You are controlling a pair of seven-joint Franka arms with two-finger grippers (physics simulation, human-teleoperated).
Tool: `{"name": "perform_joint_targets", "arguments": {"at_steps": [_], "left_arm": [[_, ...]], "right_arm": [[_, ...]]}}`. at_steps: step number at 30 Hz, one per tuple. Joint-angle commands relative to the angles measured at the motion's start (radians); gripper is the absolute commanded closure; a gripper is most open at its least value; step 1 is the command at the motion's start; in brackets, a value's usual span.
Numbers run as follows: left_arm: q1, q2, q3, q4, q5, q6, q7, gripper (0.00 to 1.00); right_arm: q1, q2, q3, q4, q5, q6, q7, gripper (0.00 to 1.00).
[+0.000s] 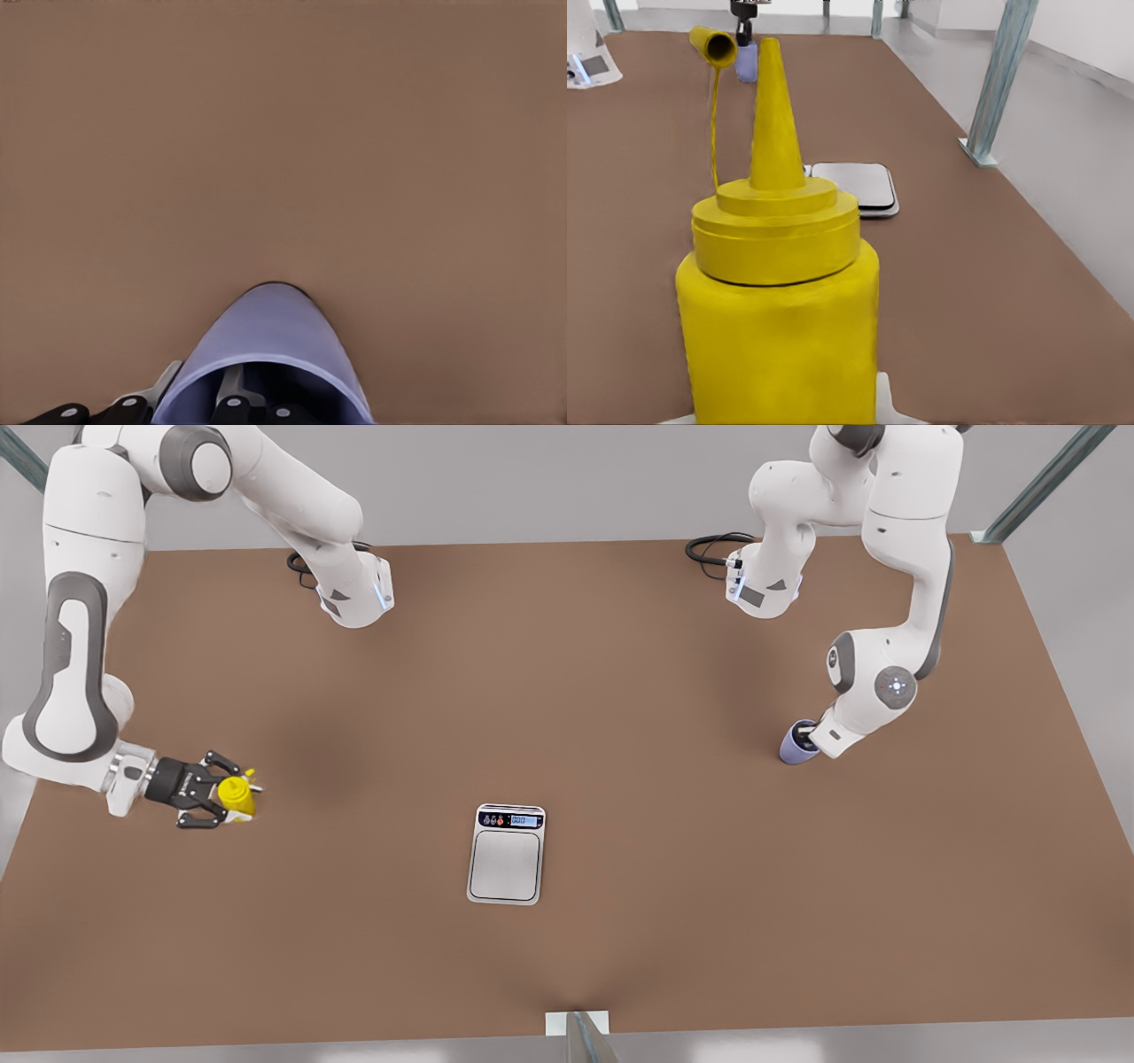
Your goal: Move cup to the weight, pick up sauce bottle, pour sauce
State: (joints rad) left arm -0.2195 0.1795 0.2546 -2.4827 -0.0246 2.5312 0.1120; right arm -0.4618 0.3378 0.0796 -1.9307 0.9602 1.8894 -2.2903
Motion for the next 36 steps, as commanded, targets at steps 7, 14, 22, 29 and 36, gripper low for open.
{"name": "perform_joint_targets", "arguments": {"at_steps": [7,14,22,29,36], "left_arm": [[0.000,0.017,-0.008,0.038,0.000,-0.006,-0.008,0.79],[0.002,0.015,-0.031,0.129,-0.001,-0.075,-0.083,0.79],[0.000,0.297,-0.388,0.798,-0.006,-0.462,-0.733,0.79],[-0.248,0.681,-0.429,1.372,-0.003,-0.483,-1.172,0.79],[-0.339,0.905,-0.456,1.659,0.003,-0.413,-1.160,0.79]], "right_arm": [[0.130,-0.152,0.008,-0.129,0.103,0.422,-0.006,0.43],[0.440,-0.237,0.009,-0.228,0.104,0.905,0.126,0.44],[0.719,-0.187,0.009,-0.263,0.132,1.271,0.129,0.44],[0.831,-0.129,0.008,-0.255,0.173,1.438,0.129,0.44],[0.862,-0.111,0.008,-0.251,0.189,1.491,0.126,0.44]]}}
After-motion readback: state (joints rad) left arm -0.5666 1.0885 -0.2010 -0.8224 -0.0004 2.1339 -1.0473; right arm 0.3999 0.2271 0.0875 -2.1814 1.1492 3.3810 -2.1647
